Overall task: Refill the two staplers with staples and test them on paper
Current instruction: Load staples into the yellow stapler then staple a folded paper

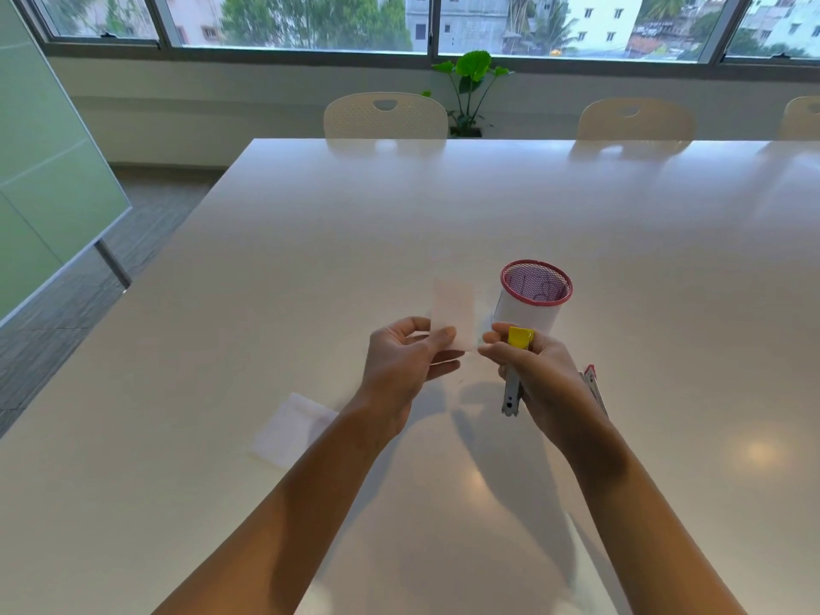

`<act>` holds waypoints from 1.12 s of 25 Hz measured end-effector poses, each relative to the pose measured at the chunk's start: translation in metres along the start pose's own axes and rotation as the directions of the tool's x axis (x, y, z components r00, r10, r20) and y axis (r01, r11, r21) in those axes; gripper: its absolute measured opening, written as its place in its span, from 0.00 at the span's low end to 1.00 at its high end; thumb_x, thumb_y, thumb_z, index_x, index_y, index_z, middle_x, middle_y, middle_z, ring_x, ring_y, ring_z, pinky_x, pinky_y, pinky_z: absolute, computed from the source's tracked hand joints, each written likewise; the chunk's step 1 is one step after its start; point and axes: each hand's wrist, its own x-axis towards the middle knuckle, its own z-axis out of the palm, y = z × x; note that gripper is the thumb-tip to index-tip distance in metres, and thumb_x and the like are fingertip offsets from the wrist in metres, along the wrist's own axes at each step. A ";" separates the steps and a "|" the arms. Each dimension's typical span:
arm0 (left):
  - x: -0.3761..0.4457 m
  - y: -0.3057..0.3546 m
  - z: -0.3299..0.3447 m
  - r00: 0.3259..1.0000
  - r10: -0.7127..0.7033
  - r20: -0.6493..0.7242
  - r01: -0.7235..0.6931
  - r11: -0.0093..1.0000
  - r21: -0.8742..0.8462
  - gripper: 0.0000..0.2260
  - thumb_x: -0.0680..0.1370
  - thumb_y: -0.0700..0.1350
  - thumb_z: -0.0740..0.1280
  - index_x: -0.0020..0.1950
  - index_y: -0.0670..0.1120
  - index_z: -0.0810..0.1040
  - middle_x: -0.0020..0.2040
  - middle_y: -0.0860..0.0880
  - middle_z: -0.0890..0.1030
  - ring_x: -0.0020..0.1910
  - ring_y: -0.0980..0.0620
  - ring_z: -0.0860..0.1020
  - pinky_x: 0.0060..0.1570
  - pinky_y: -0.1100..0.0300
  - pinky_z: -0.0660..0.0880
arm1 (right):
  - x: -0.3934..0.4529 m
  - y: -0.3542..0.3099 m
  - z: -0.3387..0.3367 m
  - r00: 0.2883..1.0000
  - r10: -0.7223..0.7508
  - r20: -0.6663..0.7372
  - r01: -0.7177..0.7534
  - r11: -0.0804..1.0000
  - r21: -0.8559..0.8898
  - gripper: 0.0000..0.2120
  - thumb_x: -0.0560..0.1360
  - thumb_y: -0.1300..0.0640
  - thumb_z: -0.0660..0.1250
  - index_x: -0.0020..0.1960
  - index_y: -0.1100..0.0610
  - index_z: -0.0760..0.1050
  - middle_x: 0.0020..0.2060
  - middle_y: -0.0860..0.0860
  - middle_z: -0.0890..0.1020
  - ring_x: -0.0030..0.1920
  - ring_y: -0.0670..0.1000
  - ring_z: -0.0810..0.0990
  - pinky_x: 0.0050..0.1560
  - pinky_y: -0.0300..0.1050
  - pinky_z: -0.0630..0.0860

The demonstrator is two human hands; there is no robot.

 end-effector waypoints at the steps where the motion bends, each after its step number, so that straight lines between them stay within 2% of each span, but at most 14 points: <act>1: 0.002 0.002 -0.003 1.000 0.002 -0.022 -0.002 1.000 -0.002 0.11 0.77 0.39 0.71 0.58 0.37 0.79 0.52 0.40 0.84 0.45 0.45 0.86 0.46 0.55 0.84 | 0.001 -0.001 -0.002 0.998 0.060 0.031 -0.061 0.997 0.038 0.10 0.74 0.66 0.71 0.54 0.59 0.78 0.50 0.54 0.84 0.55 0.52 0.81 0.54 0.46 0.74; 3: 0.004 0.005 -0.007 0.999 0.003 -0.040 -0.003 1.000 -0.013 0.11 0.77 0.38 0.71 0.58 0.36 0.80 0.52 0.39 0.84 0.45 0.44 0.85 0.45 0.54 0.84 | 0.001 -0.003 -0.006 0.990 0.110 0.087 -0.110 0.994 -0.004 0.05 0.75 0.67 0.69 0.50 0.60 0.79 0.50 0.54 0.84 0.58 0.55 0.80 0.59 0.49 0.73; 5: 0.003 0.009 -0.009 0.999 0.009 -0.044 -0.010 0.999 -0.033 0.09 0.78 0.38 0.70 0.56 0.36 0.80 0.50 0.39 0.84 0.43 0.44 0.84 0.45 0.53 0.84 | -0.002 -0.004 -0.008 0.990 0.090 0.108 -0.076 0.989 -0.131 0.04 0.75 0.59 0.72 0.48 0.59 0.81 0.47 0.53 0.83 0.53 0.53 0.80 0.52 0.44 0.73; 9: -0.002 0.016 -0.008 1.000 0.026 -0.014 -0.027 0.998 -0.056 0.04 0.79 0.37 0.68 0.50 0.37 0.81 0.41 0.42 0.83 0.36 0.46 0.83 0.41 0.54 0.84 | -0.011 0.002 -0.007 0.991 -0.129 0.040 0.134 0.915 -0.380 0.15 0.73 0.46 0.73 0.46 0.60 0.81 0.34 0.53 0.81 0.37 0.50 0.79 0.38 0.39 0.74; 11: -0.005 0.018 -0.007 0.998 0.044 0.038 -0.043 0.999 -0.031 0.05 0.79 0.39 0.69 0.50 0.36 0.80 0.37 0.41 0.82 0.32 0.46 0.82 0.39 0.52 0.83 | -0.013 0.005 -0.005 0.968 -0.248 0.048 0.239 0.841 -0.484 0.14 0.73 0.45 0.73 0.47 0.57 0.80 0.35 0.51 0.85 0.36 0.46 0.83 0.39 0.39 0.78; 13: -0.008 0.016 -0.005 0.994 0.058 0.091 -0.061 0.998 0.030 0.13 0.78 0.40 0.69 0.59 0.33 0.76 0.34 0.41 0.82 0.30 0.45 0.82 0.37 0.52 0.83 | -0.016 0.006 -0.003 0.952 -0.300 0.063 0.290 0.818 -0.496 0.14 0.73 0.45 0.72 0.49 0.55 0.80 0.36 0.48 0.86 0.36 0.43 0.85 0.42 0.39 0.80; 14: -0.009 0.015 -0.005 0.993 0.061 0.105 -0.068 0.996 0.060 0.17 0.78 0.40 0.69 0.62 0.32 0.74 0.33 0.41 0.82 0.30 0.45 0.82 0.36 0.53 0.83 | -0.018 0.005 -0.002 0.946 -0.318 0.064 0.305 0.806 -0.507 0.14 0.73 0.44 0.72 0.49 0.54 0.79 0.36 0.48 0.85 0.35 0.43 0.85 0.40 0.36 0.80; 16: -0.011 0.015 -0.003 0.990 0.081 0.117 -0.095 0.988 0.121 0.13 0.78 0.40 0.69 0.58 0.32 0.76 0.32 0.43 0.83 0.30 0.46 0.83 0.36 0.52 0.83 | -0.021 0.002 -0.001 0.935 -0.348 0.073 0.328 0.764 -0.555 0.12 0.74 0.44 0.71 0.48 0.53 0.78 0.34 0.49 0.83 0.33 0.44 0.82 0.33 0.29 0.75; 18: -0.014 0.016 -0.002 0.989 0.091 0.114 -0.110 0.979 0.170 0.06 0.78 0.40 0.70 0.46 0.36 0.80 0.32 0.43 0.84 0.30 0.46 0.83 0.38 0.51 0.84 | -0.023 -0.001 0.000 0.941 -0.325 0.099 0.315 0.727 -0.610 0.12 0.75 0.44 0.70 0.49 0.53 0.76 0.35 0.49 0.82 0.33 0.44 0.80 0.30 0.27 0.72; 20: -0.015 0.016 -0.002 0.992 0.087 0.094 -0.105 0.972 0.210 0.07 0.78 0.40 0.70 0.41 0.40 0.80 0.32 0.44 0.84 0.31 0.45 0.83 0.39 0.50 0.84 | -0.025 -0.003 0.001 0.952 -0.269 0.144 0.296 0.708 -0.641 0.12 0.76 0.43 0.68 0.51 0.52 0.74 0.37 0.47 0.82 0.37 0.42 0.81 0.31 0.27 0.72; 24: -0.014 0.016 -0.005 0.994 0.092 0.062 -0.105 0.959 0.263 0.06 0.77 0.39 0.71 0.41 0.39 0.80 0.33 0.42 0.84 0.31 0.45 0.83 0.37 0.52 0.84 | -0.023 -0.002 0.003 0.959 -0.192 0.210 0.278 0.785 -0.554 0.09 0.78 0.47 0.67 0.48 0.52 0.76 0.38 0.50 0.82 0.42 0.50 0.82 0.40 0.38 0.76; 26: -0.014 0.016 -0.007 0.994 0.099 0.052 -0.110 0.951 0.288 0.05 0.77 0.38 0.71 0.42 0.37 0.81 0.34 0.41 0.84 0.31 0.45 0.83 0.37 0.52 0.83 | -0.021 -0.002 0.003 0.968 -0.068 0.242 0.180 0.857 -0.482 0.07 0.79 0.49 0.66 0.50 0.52 0.76 0.40 0.51 0.81 0.44 0.50 0.80 0.42 0.37 0.74; 28: -0.014 0.017 -0.010 0.994 0.098 0.053 -0.110 0.942 0.316 0.05 0.77 0.37 0.71 0.42 0.37 0.81 0.34 0.41 0.85 0.31 0.44 0.84 0.36 0.54 0.83 | -0.019 -0.002 0.003 0.952 0.063 0.299 0.051 0.931 -0.361 0.10 0.78 0.48 0.65 0.54 0.54 0.76 0.45 0.52 0.81 0.48 0.51 0.79 0.47 0.39 0.74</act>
